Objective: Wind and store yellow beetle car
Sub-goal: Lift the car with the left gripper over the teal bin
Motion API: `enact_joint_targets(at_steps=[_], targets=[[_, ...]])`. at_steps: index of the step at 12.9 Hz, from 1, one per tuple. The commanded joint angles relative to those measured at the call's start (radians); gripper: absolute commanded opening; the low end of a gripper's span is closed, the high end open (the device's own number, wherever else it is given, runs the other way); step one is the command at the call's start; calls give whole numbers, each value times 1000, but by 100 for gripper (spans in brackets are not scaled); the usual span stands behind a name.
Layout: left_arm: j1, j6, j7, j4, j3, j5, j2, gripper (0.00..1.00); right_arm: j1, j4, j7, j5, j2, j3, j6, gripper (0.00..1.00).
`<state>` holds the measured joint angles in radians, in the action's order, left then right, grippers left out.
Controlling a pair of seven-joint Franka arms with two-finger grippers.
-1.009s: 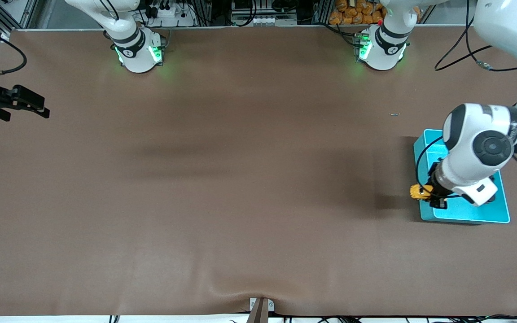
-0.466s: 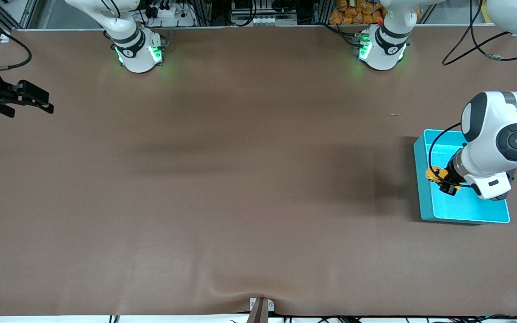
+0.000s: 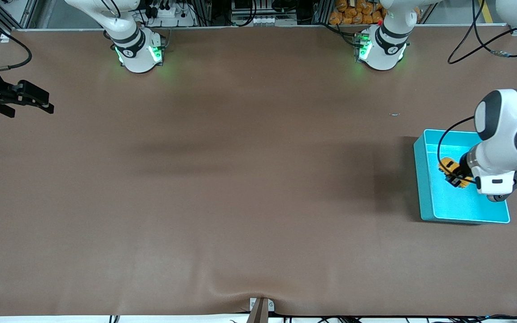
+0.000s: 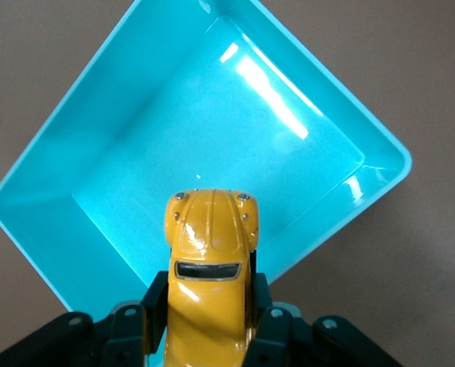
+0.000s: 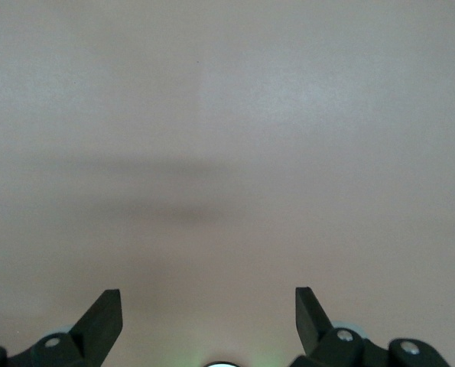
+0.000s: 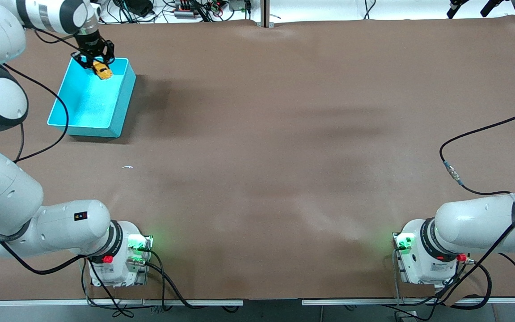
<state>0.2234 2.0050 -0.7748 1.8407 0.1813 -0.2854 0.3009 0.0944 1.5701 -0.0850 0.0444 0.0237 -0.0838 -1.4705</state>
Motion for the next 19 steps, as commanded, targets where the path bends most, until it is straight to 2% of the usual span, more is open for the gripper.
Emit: enact_joint_targets(at_steps=[1, 4, 7, 9, 13, 19], targets=[[39, -12, 161, 28, 13, 19, -37, 0, -1, 25, -9, 18, 28, 1, -5, 100], [85, 6, 354, 26, 14, 89, -36, 0, 1, 25, -9, 18, 27, 1, 2, 100], [145, 11, 625, 20, 14, 155, -28, 0, 1, 12, -9, 17, 32, 2, 27, 100], [159, 41, 759, 23, 12, 157, -19, 0, 1, 10, -9, 18, 32, 1, 27, 100], [166, 99, 858, 41, 12, 155, -3, 0, 2, 10, -9, 18, 30, 2, 33, 100], [194, 282, 996, 149, 12, 155, -9, 0, 2, 10, -9, 18, 28, 4, 33, 100]])
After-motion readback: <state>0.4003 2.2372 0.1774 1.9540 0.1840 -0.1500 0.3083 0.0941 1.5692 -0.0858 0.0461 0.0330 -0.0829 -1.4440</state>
